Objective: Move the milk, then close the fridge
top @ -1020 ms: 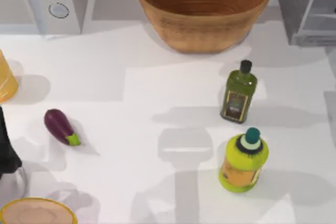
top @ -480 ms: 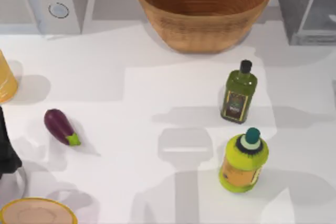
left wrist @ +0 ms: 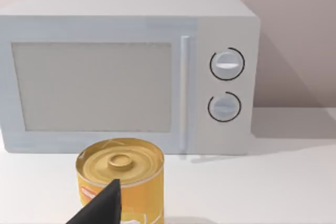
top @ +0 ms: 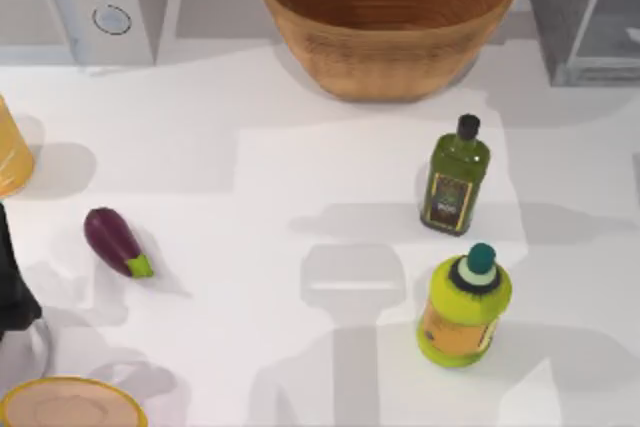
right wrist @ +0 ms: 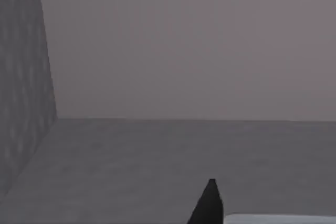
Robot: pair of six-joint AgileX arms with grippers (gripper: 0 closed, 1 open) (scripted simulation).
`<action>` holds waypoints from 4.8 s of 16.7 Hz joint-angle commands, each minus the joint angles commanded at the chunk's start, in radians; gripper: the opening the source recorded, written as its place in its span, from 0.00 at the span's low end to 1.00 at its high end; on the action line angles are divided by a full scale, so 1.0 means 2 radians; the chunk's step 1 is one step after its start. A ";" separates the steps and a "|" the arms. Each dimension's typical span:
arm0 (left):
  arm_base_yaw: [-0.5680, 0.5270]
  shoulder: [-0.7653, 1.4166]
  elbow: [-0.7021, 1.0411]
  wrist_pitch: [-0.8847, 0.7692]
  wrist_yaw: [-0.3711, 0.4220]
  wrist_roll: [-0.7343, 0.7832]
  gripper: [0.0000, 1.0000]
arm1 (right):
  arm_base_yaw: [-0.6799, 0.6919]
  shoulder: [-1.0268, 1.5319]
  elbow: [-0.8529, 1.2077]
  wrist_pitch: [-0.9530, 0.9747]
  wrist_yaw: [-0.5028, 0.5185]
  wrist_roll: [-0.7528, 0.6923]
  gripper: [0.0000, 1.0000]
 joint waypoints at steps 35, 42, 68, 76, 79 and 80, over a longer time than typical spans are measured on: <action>0.000 0.000 0.000 0.000 0.000 0.000 1.00 | 0.037 -0.394 -0.201 -0.166 0.029 0.000 1.00; 0.000 0.000 0.000 0.000 0.000 0.000 1.00 | 0.068 -0.806 -0.414 -0.343 0.065 -0.003 1.00; 0.000 0.000 0.000 0.000 0.000 0.000 1.00 | 0.104 -1.290 -0.510 -0.747 0.097 -0.005 1.00; 0.000 0.000 0.000 0.000 0.000 0.000 1.00 | 0.102 -1.475 -0.359 -1.103 0.101 -0.009 1.00; 0.000 0.000 0.000 0.000 0.000 0.000 1.00 | 0.102 -1.525 -0.318 -1.198 0.102 -0.010 1.00; 0.000 0.000 0.000 0.000 0.000 0.000 1.00 | 0.102 -1.536 -0.309 -1.219 0.102 -0.010 1.00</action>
